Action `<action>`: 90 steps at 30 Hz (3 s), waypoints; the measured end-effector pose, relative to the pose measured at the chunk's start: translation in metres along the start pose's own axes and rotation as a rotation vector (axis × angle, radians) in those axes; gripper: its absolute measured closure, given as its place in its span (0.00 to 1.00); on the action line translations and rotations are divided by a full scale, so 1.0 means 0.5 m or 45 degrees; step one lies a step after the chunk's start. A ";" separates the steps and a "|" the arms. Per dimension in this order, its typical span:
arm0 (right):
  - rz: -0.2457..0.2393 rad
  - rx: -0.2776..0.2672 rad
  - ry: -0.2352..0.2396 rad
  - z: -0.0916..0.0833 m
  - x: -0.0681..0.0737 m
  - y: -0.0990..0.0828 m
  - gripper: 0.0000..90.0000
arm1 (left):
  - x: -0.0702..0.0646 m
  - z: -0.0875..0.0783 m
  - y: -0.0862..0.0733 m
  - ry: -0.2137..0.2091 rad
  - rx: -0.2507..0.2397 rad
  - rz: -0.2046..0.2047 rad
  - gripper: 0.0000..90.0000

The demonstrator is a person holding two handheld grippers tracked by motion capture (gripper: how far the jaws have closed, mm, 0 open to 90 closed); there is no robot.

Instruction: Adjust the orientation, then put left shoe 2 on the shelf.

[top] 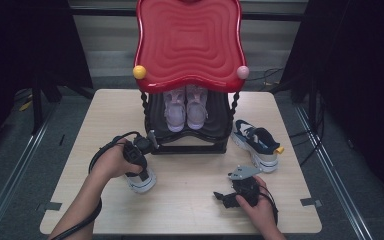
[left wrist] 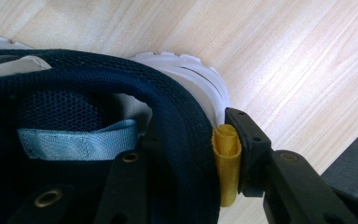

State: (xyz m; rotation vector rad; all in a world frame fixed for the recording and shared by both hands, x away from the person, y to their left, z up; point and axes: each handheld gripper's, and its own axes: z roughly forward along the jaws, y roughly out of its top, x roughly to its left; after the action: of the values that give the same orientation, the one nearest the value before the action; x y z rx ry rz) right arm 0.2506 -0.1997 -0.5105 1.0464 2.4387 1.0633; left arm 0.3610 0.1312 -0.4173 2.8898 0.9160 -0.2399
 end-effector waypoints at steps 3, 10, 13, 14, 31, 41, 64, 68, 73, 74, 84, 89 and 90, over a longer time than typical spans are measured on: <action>0.000 -0.001 0.001 0.000 0.000 0.000 0.15 | 0.000 0.002 0.001 -0.003 0.018 -0.002 0.72; 0.000 -0.001 0.001 0.000 0.000 0.000 0.15 | 0.003 0.002 0.004 -0.008 0.057 0.016 0.72; 0.000 -0.001 0.001 0.000 0.000 0.000 0.15 | 0.002 0.004 0.004 -0.019 0.043 -0.005 0.74; 0.001 0.000 0.000 0.000 0.000 0.000 0.15 | 0.002 0.004 0.004 -0.023 0.043 -0.011 0.74; 0.000 -0.001 0.001 0.000 0.000 0.000 0.15 | 0.004 0.000 -0.002 -0.023 0.036 0.013 0.81; 0.001 0.000 0.001 0.000 0.000 0.000 0.15 | 0.005 -0.013 -0.015 0.009 0.047 0.068 0.81; 0.001 -0.004 -0.001 0.000 0.000 0.000 0.15 | -0.025 -0.132 -0.030 0.061 0.041 0.144 0.81; 0.001 -0.004 -0.001 0.000 0.000 0.000 0.15 | -0.034 -0.160 -0.029 0.076 0.048 0.168 0.81; 0.001 -0.004 -0.001 0.000 0.000 0.000 0.15 | -0.047 -0.202 -0.025 0.109 0.048 0.193 0.81; 0.001 -0.004 -0.001 0.000 0.000 0.000 0.15 | -0.048 -0.211 -0.023 0.122 0.049 0.200 0.81; 0.001 -0.002 0.001 0.000 0.000 0.000 0.15 | -0.066 -0.309 -0.022 0.216 0.045 0.230 0.81; 0.001 -0.002 0.000 0.000 0.000 0.000 0.15 | -0.082 -0.356 -0.018 0.247 0.027 0.244 0.81; 0.001 -0.001 -0.001 0.000 0.000 0.000 0.15 | -0.085 -0.365 -0.017 0.254 0.034 0.258 0.81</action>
State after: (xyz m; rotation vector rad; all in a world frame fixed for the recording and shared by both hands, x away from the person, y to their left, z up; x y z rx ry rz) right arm 0.2508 -0.1998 -0.5103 1.0471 2.4373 1.0644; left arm 0.3438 0.1405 -0.2305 3.0443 0.6409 0.0537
